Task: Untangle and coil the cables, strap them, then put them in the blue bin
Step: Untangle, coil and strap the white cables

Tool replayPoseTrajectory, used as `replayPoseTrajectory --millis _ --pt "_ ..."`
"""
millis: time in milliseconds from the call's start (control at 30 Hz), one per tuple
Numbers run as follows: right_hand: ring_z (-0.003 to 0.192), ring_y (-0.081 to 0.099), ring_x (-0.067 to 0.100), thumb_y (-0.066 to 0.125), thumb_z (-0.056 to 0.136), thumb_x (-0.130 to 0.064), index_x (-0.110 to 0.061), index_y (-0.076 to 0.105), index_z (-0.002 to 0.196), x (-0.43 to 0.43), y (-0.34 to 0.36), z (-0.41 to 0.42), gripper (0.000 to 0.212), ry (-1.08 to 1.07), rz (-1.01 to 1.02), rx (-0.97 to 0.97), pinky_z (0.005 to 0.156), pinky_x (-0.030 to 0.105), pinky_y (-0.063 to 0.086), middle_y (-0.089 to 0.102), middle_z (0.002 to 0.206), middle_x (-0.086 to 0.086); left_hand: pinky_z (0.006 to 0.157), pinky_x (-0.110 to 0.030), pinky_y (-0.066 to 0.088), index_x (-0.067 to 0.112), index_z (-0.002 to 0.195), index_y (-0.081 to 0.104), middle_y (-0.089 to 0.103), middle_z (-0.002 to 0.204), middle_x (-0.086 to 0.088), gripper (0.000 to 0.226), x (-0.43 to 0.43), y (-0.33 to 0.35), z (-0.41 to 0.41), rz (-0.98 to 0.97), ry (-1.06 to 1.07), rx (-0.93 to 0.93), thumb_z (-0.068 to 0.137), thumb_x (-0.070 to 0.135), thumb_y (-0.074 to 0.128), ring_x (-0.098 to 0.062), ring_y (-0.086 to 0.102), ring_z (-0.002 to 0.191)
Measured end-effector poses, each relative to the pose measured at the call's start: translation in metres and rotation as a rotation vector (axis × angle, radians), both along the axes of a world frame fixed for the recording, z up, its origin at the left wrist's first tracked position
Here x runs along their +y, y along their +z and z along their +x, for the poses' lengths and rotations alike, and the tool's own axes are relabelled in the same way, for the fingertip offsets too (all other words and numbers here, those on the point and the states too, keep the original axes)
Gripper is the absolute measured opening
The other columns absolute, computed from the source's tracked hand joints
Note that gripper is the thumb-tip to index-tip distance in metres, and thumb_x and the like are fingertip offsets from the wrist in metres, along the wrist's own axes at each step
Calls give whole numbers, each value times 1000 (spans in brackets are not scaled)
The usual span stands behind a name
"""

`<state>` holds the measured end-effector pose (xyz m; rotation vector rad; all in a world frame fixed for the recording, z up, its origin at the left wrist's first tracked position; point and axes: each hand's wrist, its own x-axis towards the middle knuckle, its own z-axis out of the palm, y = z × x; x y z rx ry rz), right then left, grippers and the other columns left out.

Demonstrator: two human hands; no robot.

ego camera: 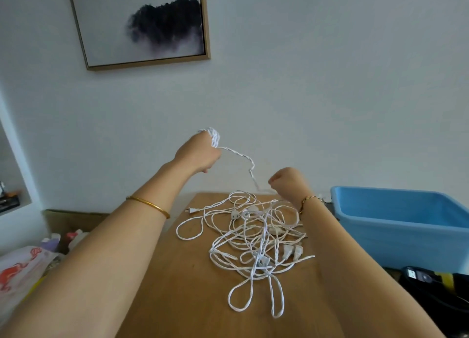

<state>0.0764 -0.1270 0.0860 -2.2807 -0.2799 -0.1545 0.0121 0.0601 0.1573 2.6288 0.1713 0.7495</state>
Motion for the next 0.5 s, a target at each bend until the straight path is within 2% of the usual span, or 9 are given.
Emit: replayPoseTrajectory --millis 33,67,100,167,233,300,367,433,500 --pt "104 60 26 44 90 -3 -6 67 108 5 2 -4 30 6 26 -68 94 35 47 66 112 10 49 -21 33 14 63 28 44 48 -7 25 -4 -1 1 -14 -39 31 76 2 46 -22 48 40" --pt "110 58 24 41 92 -2 -7 64 116 8 7 -12 34 38 148 -126 97 33 44 64 118 9 47 -20 33 13 63 29 45 47 -8 25 -9 -2 2 -16 -64 50 76 2 46 -20 46 37" --pt "108 58 22 40 95 -5 -6 62 118 11 12 -20 32 102 330 -151 97 31 43 65 117 10 47 -21 34 13 62 31 47 48 -8 25 -13 -3 3 -10 -79 57 78 3 47 -20 47 38" --pt "94 65 21 41 99 -26 -5 61 113 14 25 -32 32 301 610 -26 91 32 44 70 102 14 50 -23 39 12 63 35 53 53 -10 24 -20 -6 6 -3 -96 65 81 5 50 -23 54 45" --pt "86 69 22 46 96 -41 -6 62 106 12 35 -41 40 428 490 91 92 35 46 73 83 12 50 -24 41 11 70 40 55 58 -10 19 -23 -9 7 -14 -119 68 85 8 50 -23 56 49" --pt "70 69 24 54 94 -27 -2 63 101 8 37 -45 27 502 377 148 87 40 52 65 63 8 47 -23 38 12 74 40 55 60 -11 15 -24 -11 7 -20 -145 72 85 8 50 -20 54 48" --pt "44 53 16 52 94 -12 -2 63 91 4 41 -48 15 508 424 158 70 38 57 47 47 -2 44 -22 37 12 75 39 55 62 -11 15 -24 -14 7 -21 -165 102 84 6 50 -19 54 49" --pt "38 32 10 50 95 -11 -5 62 83 0 47 -52 18 513 456 125 46 27 43 36 42 -8 44 -21 39 8 90 46 57 64 -10 9 -24 -18 5 -21 -160 186 85 7 53 -16 55 49" --pt "39 25 9 53 92 -10 -6 64 77 -2 53 -53 19 515 459 84 40 20 26 33 41 -9 51 -23 46 6 115 46 63 68 -8 31 -24 -22 3 -35 -164 277 85 11 55 -16 58 53"
